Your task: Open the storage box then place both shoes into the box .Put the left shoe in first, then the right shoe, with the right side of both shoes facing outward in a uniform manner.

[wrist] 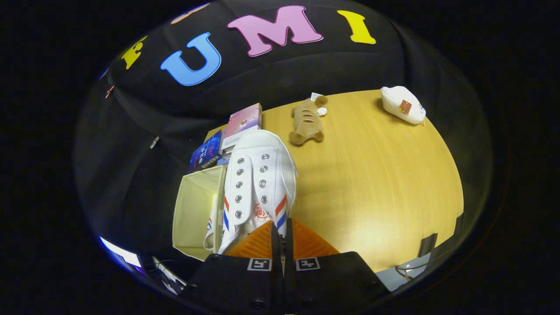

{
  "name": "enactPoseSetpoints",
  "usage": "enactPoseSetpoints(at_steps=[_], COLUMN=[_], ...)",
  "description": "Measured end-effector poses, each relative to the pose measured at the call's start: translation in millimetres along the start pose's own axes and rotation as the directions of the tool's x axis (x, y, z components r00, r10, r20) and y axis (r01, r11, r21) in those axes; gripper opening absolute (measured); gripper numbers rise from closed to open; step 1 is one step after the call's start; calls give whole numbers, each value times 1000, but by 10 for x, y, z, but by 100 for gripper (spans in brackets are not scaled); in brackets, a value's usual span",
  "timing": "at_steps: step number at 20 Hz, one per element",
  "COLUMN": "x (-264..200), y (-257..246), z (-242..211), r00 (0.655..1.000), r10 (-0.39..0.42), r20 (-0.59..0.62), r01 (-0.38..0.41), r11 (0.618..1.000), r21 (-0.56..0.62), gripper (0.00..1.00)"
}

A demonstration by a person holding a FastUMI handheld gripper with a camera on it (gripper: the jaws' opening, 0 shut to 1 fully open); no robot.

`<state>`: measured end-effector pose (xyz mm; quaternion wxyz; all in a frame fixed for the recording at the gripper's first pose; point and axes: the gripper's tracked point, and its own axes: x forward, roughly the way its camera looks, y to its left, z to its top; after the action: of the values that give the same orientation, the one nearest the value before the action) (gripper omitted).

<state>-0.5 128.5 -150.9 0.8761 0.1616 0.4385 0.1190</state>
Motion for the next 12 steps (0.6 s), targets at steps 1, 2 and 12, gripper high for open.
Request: enactPoseSetpoints(at_steps=[1,2,12], x=[27,60,502], y=[144,283,1463], z=[-6,-17,-369], r00=[1000,1000,994], r10=[11,20,64], r20=[-4,-9,-90], r01=[-11,-20,-70], r11=[1000,1000,996], r21=[-9,-19,-63], gripper=[5,5,5])
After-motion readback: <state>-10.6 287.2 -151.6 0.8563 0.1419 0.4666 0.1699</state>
